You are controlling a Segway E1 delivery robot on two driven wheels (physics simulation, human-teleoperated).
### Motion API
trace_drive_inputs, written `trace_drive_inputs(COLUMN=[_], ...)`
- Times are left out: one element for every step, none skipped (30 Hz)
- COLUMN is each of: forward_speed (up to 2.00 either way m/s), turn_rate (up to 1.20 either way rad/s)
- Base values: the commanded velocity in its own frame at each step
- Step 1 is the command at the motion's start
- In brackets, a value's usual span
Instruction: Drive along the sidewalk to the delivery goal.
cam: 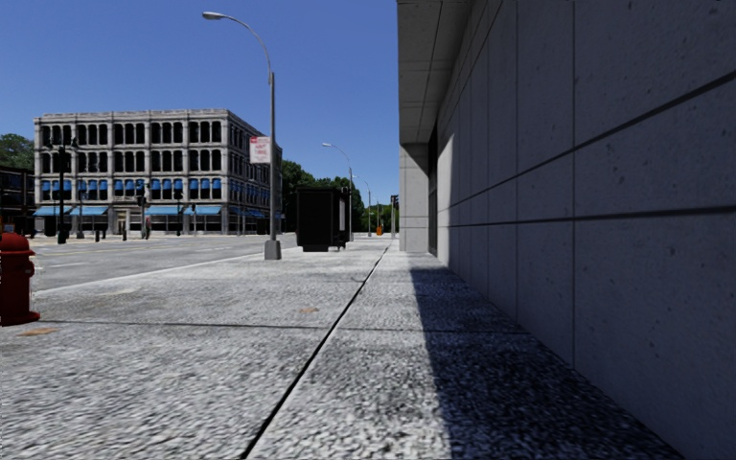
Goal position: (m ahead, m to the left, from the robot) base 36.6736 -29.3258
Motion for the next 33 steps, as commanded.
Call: trace_drive_inputs(forward_speed=[2.00, 2.00, 2.00, 2.00, 2.00, 2.00, 2.00, 2.00, 2.00, 2.00, 2.00, 2.00, 2.00, 2.00, 2.00, 2.00, 2.00, 2.00, 2.00, 2.00, 2.00, 2.00, 2.00, 2.00, 2.00, 2.00, 2.00, 2.00, 2.00, 2.00, 2.00, 2.00, 2.00], turn_rate=[0.00, 0.00, 0.00, 0.00, 0.00, 0.00, 0.00, 0.00, 0.00, 0.00, 0.00, 0.00, 0.00, 0.00, 0.00, 0.00, 0.00, 0.00, 0.00, 0.00, 0.00, 0.00, 0.00, 0.00, 0.00, 0.00, 0.00, 0.00, 0.00, 0.00, 0.00, 0.00, 0.00])
